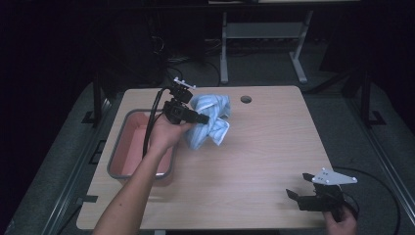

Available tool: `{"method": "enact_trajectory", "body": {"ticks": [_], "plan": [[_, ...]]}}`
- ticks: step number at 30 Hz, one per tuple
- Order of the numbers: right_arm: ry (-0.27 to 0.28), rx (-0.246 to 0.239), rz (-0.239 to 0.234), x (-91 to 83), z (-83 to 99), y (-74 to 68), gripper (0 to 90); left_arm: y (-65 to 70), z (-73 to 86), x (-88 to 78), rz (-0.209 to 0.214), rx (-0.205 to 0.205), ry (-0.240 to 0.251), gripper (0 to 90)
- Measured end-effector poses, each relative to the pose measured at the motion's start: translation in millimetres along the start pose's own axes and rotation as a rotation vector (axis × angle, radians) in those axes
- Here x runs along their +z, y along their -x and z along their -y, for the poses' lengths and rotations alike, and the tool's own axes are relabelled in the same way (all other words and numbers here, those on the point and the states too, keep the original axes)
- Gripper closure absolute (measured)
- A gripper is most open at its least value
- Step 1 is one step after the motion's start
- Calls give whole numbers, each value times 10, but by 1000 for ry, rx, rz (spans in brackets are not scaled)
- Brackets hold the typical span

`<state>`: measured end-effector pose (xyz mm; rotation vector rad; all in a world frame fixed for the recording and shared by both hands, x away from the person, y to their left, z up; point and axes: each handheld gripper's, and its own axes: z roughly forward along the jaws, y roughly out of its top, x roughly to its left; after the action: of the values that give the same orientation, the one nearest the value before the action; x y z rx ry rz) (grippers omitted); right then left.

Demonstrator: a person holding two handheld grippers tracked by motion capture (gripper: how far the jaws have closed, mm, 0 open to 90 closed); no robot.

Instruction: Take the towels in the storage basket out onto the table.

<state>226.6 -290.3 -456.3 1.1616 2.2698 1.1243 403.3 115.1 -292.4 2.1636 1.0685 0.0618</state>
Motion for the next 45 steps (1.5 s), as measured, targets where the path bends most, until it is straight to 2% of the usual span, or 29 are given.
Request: {"method": "enact_trajectory", "body": {"ticks": [2, 3, 4, 15, 25, 31, 34, 37, 40, 45], "plan": [[3, 9, 2, 3, -9, 5, 139, 29, -20, 132, 13, 1, -11, 621], [3, 9, 2, 3, -9, 5, 139, 29, -20, 132, 13, 1, -11, 621], [5, 4, 3, 6, -9, 11, 139, 64, -35, 229, 20, 6, -24, 620], [12, 6, 9, -25, -6, 4, 139, 268, -118, 558, 59, 41, -52, 618], [18, 10, 32, -63, 4, -1, 139, 318, -130, 729, 66, 28, -52, 612], [13, 11, 35, -61, 7, -4, 139, 335, -143, 851, 78, 9, -52, 611], [15, 12, 35, -58, 3, -9, 139, 341, -139, 918, 79, 13, -64, 610], [12, 7, 32, -51, 1, -8, 139, 344, -123, 980, 87, -4, -58, 609], [11, 6, 29, -47, -3, -18, 139, 353, -101, 1052, 89, -4, -75, 609], [13, 2, 28, -56, 5, -27, 139, 376, -71, 1147, 104, -18, -72, 609]]}}
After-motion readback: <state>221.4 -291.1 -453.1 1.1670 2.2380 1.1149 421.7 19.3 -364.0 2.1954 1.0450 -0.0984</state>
